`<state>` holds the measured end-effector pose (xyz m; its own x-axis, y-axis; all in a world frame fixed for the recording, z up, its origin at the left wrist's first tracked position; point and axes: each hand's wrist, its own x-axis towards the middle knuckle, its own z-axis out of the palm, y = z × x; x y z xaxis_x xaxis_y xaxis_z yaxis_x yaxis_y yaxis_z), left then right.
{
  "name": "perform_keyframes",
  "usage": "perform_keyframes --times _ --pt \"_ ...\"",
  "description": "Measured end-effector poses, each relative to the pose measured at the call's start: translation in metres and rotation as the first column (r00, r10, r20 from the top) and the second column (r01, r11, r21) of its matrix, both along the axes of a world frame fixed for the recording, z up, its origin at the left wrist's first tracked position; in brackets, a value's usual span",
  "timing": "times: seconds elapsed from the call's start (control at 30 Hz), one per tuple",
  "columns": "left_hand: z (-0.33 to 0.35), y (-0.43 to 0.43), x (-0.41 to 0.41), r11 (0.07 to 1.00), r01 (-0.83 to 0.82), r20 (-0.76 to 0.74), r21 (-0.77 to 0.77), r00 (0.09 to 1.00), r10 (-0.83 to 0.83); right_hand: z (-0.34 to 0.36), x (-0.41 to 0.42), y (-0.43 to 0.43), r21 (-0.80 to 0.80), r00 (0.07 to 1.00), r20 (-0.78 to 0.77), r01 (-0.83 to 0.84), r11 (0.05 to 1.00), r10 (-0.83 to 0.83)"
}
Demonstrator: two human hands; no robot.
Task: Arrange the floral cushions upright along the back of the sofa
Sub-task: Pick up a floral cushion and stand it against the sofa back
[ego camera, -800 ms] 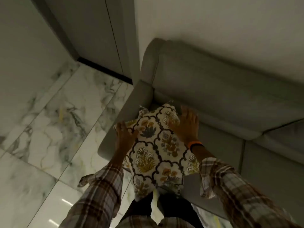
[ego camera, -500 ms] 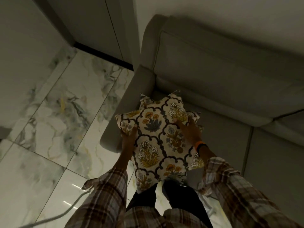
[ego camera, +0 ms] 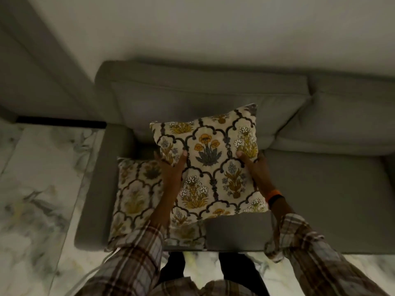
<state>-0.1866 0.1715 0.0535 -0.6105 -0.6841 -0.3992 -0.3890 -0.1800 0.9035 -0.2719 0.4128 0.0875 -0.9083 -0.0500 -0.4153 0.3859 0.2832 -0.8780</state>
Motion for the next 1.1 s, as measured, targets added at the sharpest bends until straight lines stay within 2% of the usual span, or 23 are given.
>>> perform_keyframes --times 0.07,0.13,0.23,0.37,0.47,0.57,0.7,0.83,0.93,1.0,1.1 --pt "-0.002 0.047 -0.035 0.984 0.129 0.015 0.121 0.991 -0.132 -0.005 -0.023 0.052 -0.044 1.0 -0.009 0.028 0.999 -0.029" --pt "-0.011 0.093 -0.063 0.953 0.252 0.091 0.168 0.959 -0.27 -0.015 -0.046 0.103 -0.064 0.998 -0.009 0.058 0.996 -0.058" --pt "-0.036 0.147 -0.094 0.908 0.391 0.041 0.153 0.915 -0.401 -0.038 -0.08 0.169 -0.041 0.998 -0.03 0.053 0.998 -0.054" --pt "-0.081 0.218 -0.134 0.879 0.469 0.128 0.088 0.87 -0.477 -0.1 -0.13 0.249 -0.003 0.998 -0.036 0.044 0.999 -0.044" --pt "-0.107 0.256 -0.162 0.856 0.514 0.141 0.054 0.845 -0.516 -0.14 -0.154 0.289 0.041 0.998 -0.048 0.031 0.999 -0.029" --pt "-0.122 0.282 -0.19 0.844 0.536 0.138 -0.016 0.837 -0.529 -0.176 -0.17 0.317 0.016 0.998 -0.053 0.02 1.0 -0.019" --pt "-0.137 0.288 -0.212 0.843 0.535 0.141 -0.052 0.84 -0.525 -0.194 -0.177 0.328 -0.062 0.999 -0.044 0.022 0.998 -0.025" --pt "-0.142 0.293 -0.223 0.851 0.514 0.089 -0.108 0.857 -0.507 -0.191 -0.188 0.325 -0.085 0.991 -0.049 0.119 0.989 -0.123" --pt "-0.155 0.293 -0.218 0.871 0.487 0.054 -0.066 0.873 -0.484 -0.195 -0.19 0.324 -0.056 0.988 -0.075 0.134 0.989 -0.138" --pt "-0.159 0.291 -0.213 0.881 0.473 0.126 -0.002 0.874 -0.469 -0.197 -0.184 0.321 -0.028 0.992 -0.069 0.108 0.994 -0.109" --pt "-0.158 0.287 -0.204 0.879 0.474 0.09 -0.061 0.879 -0.468 -0.205 -0.164 0.313 0.066 0.987 -0.079 0.143 0.988 -0.138"
